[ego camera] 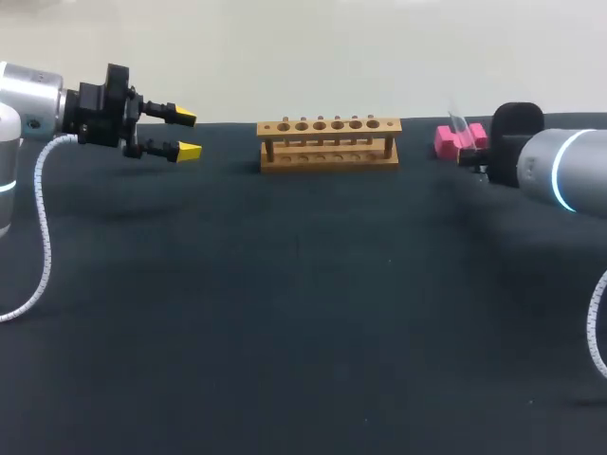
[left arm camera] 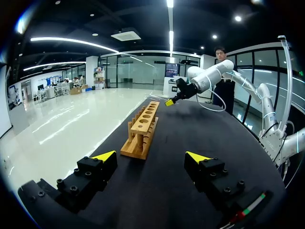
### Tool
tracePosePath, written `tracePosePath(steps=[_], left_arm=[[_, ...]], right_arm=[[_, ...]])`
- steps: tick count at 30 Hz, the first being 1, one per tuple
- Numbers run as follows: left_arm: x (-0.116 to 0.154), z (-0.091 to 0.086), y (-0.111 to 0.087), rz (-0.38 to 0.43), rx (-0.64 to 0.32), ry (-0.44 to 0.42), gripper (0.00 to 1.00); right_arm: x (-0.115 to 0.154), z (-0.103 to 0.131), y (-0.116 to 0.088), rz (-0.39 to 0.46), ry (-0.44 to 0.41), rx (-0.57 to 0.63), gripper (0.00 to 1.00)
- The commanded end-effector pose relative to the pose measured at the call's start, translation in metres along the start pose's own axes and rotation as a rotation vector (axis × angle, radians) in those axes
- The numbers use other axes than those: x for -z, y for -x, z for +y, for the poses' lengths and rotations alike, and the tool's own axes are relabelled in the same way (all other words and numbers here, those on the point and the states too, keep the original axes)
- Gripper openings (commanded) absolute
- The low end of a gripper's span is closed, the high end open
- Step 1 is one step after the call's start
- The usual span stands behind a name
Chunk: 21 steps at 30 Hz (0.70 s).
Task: Grasp the test tube, adjust it, and insert it.
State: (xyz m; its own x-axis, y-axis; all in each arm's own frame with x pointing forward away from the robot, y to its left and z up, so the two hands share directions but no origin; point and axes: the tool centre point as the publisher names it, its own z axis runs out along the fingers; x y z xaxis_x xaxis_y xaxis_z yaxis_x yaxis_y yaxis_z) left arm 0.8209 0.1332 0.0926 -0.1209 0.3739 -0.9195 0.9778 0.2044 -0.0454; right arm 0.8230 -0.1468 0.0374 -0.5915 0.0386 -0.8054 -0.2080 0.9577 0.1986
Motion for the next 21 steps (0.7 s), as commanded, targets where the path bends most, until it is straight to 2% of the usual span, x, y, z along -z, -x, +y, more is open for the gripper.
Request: tracePosePath(steps=[1,10,15,21], left_arm=[[0.0,0.0,-0.001,-0.003,-0.002,0.001,1.0],[0.0,0.0,-0.001,-0.003,-0.002,0.001,1.0],[0.0,0.0,-0.001,-0.003,-0.002,0.001,1.0],[0.0,0.0,-0.001,-0.003,-0.002,0.001,1.0]], right_arm=[[0.018,0.004,-0.001,-0.504,0.099,-0.003,0.0],[0.038,0.038,0.002,-0.518,0.006,0.015,0.0],[0.042,0.059,0.003,-0.503,-0.065,0.034,0.0],[0.043,0.081,0.004,-0.499,-0.101,0.013,0.0]])
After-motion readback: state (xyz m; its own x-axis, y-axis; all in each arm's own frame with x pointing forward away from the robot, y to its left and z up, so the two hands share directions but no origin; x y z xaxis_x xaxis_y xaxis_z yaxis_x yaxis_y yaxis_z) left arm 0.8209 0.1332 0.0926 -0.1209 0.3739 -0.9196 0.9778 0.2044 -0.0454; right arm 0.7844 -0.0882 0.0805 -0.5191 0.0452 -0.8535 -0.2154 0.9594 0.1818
